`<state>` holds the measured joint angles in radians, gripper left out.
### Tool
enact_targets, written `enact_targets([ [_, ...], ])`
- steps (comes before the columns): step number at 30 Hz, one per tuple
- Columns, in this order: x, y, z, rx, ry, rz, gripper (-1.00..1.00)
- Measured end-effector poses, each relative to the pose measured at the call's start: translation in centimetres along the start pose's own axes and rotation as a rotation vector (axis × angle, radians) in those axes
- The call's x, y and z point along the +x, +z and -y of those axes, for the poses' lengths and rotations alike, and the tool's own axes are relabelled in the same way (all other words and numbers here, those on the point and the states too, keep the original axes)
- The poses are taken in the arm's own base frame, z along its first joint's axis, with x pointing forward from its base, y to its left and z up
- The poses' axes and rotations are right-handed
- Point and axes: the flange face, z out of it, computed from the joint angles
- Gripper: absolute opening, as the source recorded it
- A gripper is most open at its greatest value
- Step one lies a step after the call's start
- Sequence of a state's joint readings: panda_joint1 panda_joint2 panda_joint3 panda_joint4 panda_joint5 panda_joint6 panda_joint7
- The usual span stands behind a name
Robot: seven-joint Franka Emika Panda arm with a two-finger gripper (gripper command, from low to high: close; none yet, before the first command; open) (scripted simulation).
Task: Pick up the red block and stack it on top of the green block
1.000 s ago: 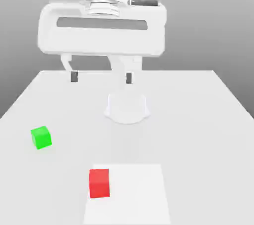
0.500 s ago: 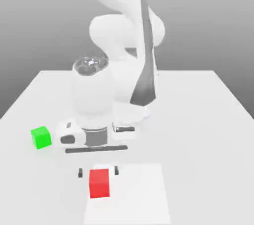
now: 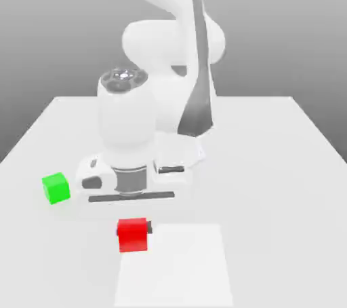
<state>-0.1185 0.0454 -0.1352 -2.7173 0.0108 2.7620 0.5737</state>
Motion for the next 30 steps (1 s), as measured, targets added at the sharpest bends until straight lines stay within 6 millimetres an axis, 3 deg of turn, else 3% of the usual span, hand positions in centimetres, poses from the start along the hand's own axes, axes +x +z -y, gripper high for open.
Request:
enact_targets([
  [4, 2.0, -1.0, -6.1, -0.002, 0.314, -0.002, -1.00],
  [8, 2.9, -1.7, -11.8, -0.003, 0.624, -0.003, -1.00],
  [14, 2.4, -2.7, -19.8, -0.002, 1.081, -0.002, -1.00],
  [19, 0.6, -3.4, -26.5, 0.001, 1.479, 0.001, -1.00],
  [21, 0.3, -2.4, -27.5, 0.003, 1.542, 0.002, -1.00],
  [26, 0.3, 1.8, -27.7, 0.004, 1.559, 0.003, -1.00],
  [27, 0.2, 2.7, -27.6, 0.004, 1.556, 0.003, 1.00],
  [30, 0.3, 2.7, -27.2, 0.004, 1.545, 0.003, 1.00],
])
